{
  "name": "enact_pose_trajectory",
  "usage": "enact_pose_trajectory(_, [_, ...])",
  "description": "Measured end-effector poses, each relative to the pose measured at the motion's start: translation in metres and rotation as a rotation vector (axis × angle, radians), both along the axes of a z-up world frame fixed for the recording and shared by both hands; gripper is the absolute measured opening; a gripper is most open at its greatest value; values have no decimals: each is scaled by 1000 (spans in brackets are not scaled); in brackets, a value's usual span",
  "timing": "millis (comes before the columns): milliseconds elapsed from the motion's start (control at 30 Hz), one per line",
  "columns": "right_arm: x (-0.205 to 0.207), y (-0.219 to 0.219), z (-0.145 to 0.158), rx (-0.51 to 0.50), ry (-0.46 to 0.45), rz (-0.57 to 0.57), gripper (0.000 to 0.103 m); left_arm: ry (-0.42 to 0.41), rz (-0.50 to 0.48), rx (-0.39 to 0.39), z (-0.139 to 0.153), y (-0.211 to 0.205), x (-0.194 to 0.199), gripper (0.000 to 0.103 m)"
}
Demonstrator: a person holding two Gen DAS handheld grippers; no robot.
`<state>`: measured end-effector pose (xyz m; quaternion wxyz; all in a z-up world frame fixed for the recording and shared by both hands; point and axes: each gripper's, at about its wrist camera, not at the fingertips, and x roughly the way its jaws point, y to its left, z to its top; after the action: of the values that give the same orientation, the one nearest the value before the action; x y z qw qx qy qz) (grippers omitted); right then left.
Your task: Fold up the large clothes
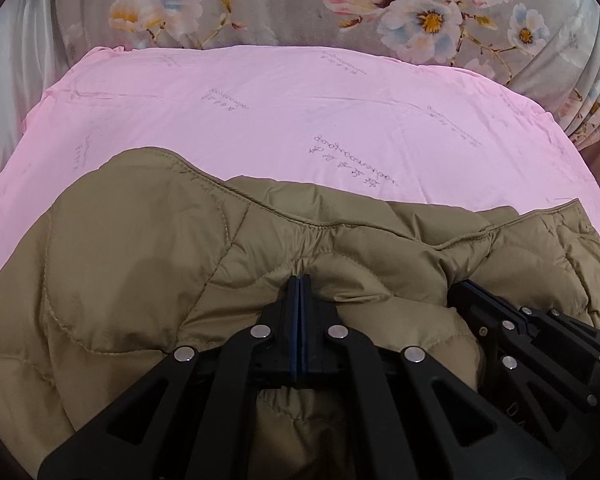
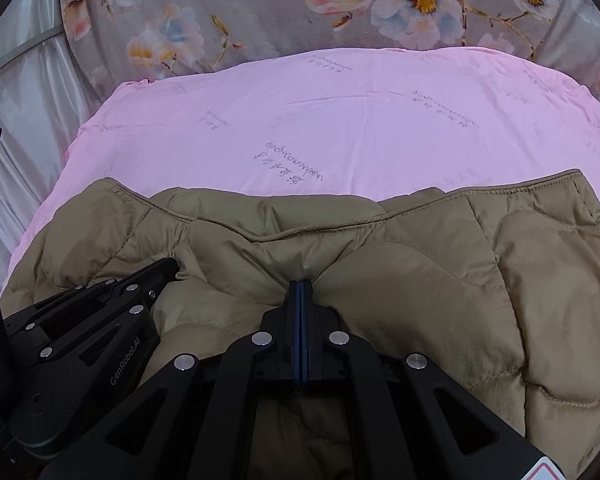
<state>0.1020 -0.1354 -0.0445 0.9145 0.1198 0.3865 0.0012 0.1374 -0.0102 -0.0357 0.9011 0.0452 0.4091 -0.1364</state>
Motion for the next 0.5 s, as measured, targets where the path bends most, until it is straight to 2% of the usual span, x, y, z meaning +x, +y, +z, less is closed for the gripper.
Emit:
enact_pose_trajectory(333, [1,-2,-1,20,-11,1,0,-15,5,-14,1,2,0,0])
enact_pose_trajectory(433, [-2,-8,2,57,-21,1,0,5,8,-94,7,16,-1,1])
enact_pose_trajectory(500, [-15,-9,14,45,-37,-18,0,27,27,-163,18,37,-13,2])
